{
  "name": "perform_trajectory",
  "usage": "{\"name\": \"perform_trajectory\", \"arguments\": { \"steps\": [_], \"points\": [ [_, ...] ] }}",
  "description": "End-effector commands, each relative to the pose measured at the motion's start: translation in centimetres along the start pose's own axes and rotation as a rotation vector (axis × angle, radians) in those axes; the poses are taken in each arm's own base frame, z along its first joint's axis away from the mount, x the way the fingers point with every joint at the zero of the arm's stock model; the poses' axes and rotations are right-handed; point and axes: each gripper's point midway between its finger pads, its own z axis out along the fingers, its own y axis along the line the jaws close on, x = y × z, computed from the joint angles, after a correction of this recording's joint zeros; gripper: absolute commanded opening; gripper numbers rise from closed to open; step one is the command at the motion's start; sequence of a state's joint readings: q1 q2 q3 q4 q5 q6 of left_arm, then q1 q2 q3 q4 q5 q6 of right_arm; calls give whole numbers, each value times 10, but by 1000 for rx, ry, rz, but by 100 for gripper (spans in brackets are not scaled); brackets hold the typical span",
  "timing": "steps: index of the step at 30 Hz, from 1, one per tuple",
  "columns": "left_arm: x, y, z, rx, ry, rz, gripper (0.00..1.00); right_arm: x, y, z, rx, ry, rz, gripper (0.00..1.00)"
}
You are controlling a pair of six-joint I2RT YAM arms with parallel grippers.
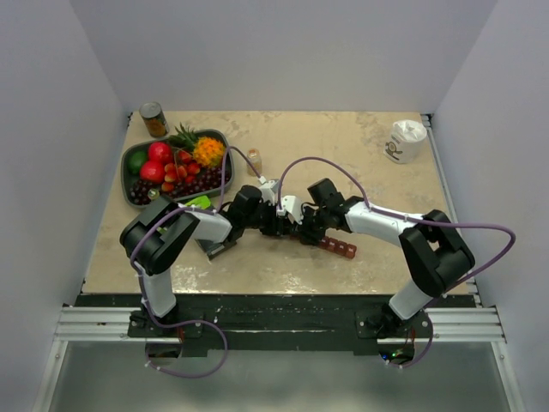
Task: Sort the pills into containers
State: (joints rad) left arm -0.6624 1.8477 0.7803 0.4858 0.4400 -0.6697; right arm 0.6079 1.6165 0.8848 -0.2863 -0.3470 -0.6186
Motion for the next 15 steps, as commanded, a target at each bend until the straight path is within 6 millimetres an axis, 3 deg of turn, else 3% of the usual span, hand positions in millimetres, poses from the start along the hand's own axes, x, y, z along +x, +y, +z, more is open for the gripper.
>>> {"name": "perform_trajectory", "arguments": {
  "steps": [1, 15],
  "points": [
    [-1, 5, 6, -38, 2, 32, 44, -16, -7, -3, 8, -35, 1, 34],
    [27, 30, 4, -110, 80, 19, 39, -18, -4, -2, -63, -60, 69, 28]
  ]
}}
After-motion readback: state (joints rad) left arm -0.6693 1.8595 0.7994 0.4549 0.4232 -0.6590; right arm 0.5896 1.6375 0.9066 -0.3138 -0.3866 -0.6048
